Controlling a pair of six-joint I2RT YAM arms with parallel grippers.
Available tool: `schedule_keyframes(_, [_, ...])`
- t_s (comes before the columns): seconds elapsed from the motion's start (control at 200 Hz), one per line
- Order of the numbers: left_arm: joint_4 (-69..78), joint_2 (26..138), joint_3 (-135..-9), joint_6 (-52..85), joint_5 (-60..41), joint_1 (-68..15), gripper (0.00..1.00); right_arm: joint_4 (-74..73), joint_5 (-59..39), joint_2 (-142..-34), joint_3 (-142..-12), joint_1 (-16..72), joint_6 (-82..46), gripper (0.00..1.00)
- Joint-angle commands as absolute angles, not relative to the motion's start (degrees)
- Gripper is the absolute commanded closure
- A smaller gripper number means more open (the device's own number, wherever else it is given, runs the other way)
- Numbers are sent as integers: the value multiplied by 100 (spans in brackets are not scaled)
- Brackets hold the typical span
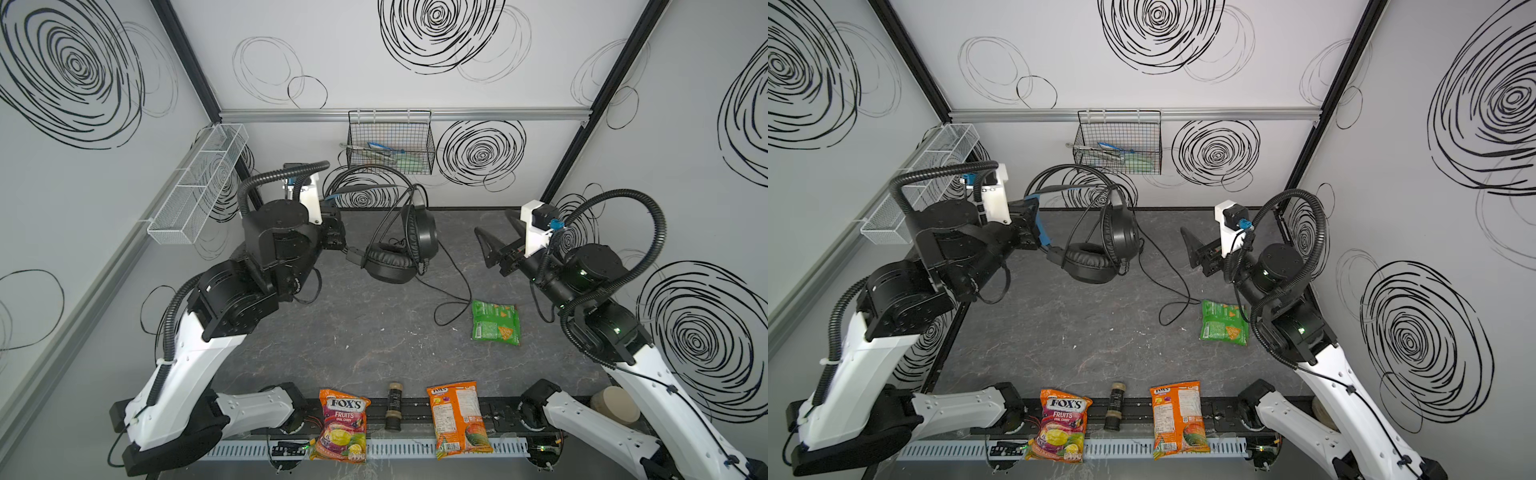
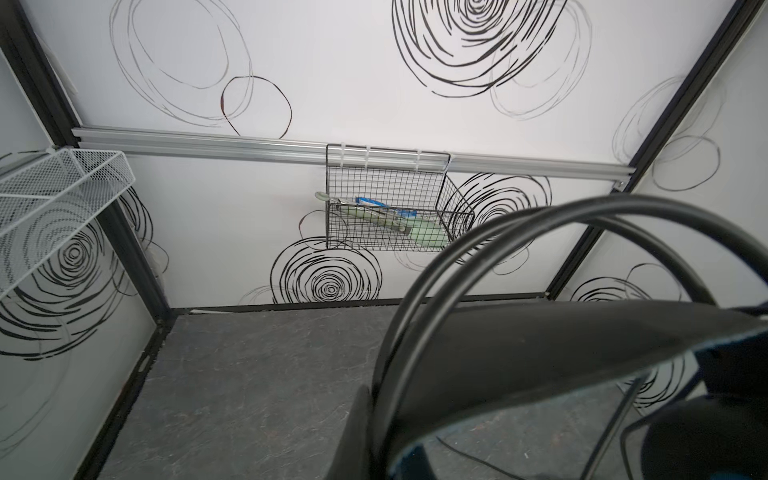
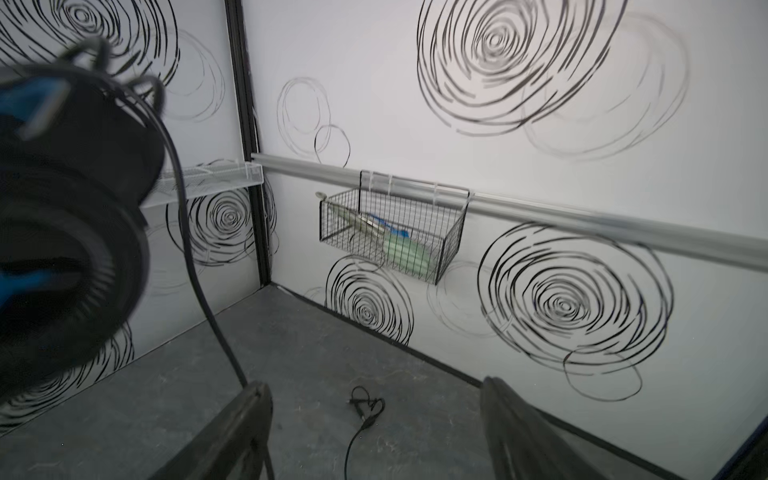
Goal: Wrap the headphones
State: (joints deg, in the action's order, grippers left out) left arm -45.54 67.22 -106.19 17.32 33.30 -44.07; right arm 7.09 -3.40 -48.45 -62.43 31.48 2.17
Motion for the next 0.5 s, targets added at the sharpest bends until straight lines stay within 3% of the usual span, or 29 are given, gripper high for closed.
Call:
schedule_keyframes(0.0, [-4302, 6736, -10799, 2563, 2917, -4377, 100, -147, -1895, -4873, -5494, 2882, -767, 14])
schedule_keyframes(0.22, [-4628, 6976, -11479, 2719, 2736, -4385, 100, -717, -2625, -5410, -5124, 2855, -784, 16])
schedule_keyframes(0.495, [-4807, 7187, -12013, 2837, 2514, -4377, 100, -1298, -2754, -6346, -5320, 3052, -713, 20])
